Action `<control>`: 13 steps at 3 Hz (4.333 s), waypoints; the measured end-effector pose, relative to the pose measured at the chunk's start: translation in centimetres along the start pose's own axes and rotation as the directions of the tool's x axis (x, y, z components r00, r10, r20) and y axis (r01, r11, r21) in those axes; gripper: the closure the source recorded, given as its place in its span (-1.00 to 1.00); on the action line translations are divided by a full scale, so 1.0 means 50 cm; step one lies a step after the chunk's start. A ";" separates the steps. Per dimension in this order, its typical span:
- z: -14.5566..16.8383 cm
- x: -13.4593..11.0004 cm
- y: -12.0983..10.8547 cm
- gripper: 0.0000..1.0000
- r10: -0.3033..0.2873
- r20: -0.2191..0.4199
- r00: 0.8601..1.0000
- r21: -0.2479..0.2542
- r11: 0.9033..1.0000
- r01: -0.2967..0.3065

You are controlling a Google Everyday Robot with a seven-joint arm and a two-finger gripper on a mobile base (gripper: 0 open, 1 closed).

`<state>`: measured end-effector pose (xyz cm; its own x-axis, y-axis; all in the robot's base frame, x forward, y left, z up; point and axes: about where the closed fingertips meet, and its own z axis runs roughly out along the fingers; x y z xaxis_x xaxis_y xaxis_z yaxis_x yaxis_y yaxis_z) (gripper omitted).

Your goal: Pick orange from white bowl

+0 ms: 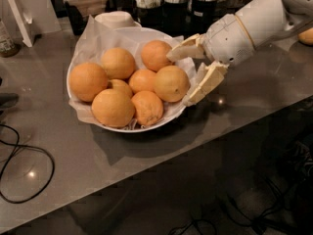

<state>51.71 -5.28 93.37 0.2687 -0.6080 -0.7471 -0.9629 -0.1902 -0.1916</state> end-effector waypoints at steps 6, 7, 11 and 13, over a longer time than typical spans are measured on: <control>0.025 0.006 -0.010 -0.38 0.117 0.061 0.991 0.139 0.982 -0.125; 0.026 0.025 -0.024 -0.36 0.150 0.047 0.988 0.190 0.969 -0.156; 0.024 0.082 -0.044 -0.34 0.237 -0.087 0.968 0.316 0.928 -0.199; 0.045 0.081 -0.057 -0.32 0.240 -0.112 0.964 0.296 0.934 -0.198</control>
Offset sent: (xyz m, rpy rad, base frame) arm 0.0161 -0.0031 0.0031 0.0024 0.0080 -0.0511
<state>55.49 -5.48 89.46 0.0305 -0.7186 -0.6948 -0.9606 0.1712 -0.2192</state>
